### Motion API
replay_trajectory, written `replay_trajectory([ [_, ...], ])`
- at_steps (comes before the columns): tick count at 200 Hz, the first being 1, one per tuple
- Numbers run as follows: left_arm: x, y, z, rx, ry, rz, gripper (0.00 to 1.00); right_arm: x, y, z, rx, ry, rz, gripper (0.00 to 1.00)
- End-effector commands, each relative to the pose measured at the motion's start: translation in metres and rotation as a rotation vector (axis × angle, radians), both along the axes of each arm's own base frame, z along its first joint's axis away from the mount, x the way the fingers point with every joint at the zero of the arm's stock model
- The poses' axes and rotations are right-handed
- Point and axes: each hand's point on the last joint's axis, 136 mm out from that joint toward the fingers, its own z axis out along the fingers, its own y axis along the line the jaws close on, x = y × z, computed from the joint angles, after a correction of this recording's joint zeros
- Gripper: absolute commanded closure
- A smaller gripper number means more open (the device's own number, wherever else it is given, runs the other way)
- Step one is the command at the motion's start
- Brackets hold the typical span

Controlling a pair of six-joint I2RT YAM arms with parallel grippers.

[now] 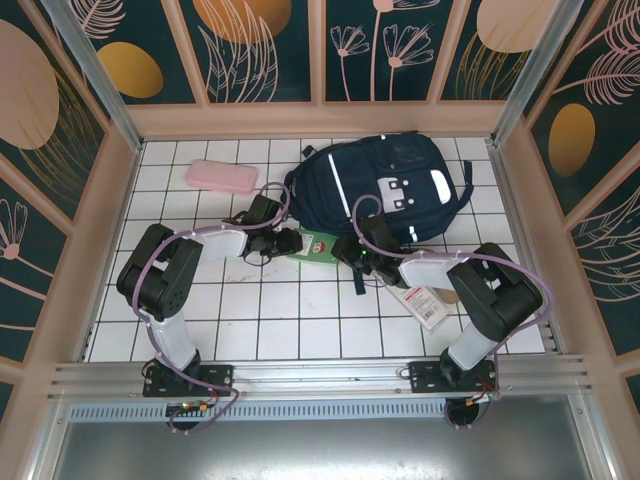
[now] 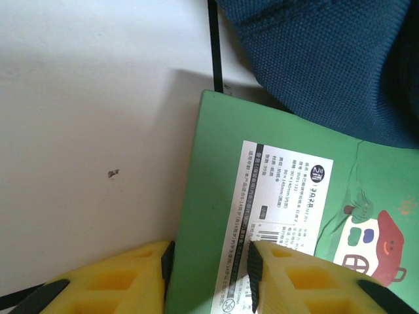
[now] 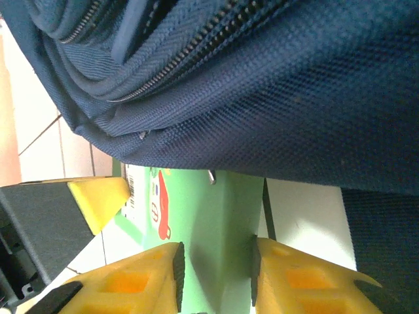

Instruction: Pack the student bag

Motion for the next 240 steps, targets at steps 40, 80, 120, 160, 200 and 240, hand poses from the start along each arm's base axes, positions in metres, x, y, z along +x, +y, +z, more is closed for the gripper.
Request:
replay_trajectory([
  [40, -0.025, -0.008, -0.016, 0.007, 0.081, -0.064, 0.63, 0.000, 0.063, 0.106, 0.292, -0.271, 0.229, 0.68],
  [80, -0.024, -0.008, -0.016, 0.012, 0.081, -0.065, 0.63, 0.010, 0.045, 0.062, 0.090, -0.184, 0.146, 0.62],
  [120, -0.027, -0.006, -0.015, 0.020, 0.080, -0.085, 0.63, 0.005, 0.037, 0.021, 0.023, -0.108, 0.113, 0.64],
  [160, -0.033, -0.001, -0.013, 0.066, 0.081, -0.127, 0.63, -0.020, 0.050, 0.020, 0.131, -0.070, 0.140, 0.68],
  [200, -0.047, 0.002, -0.011, 0.050, 0.101, -0.140, 0.63, -0.032, 0.056, 0.042, 0.180, -0.120, 0.204, 0.69],
  [240, -0.055, 0.003, -0.014, 0.032, 0.127, -0.134, 0.63, -0.031, 0.068, 0.084, 0.275, -0.230, 0.246, 0.69],
])
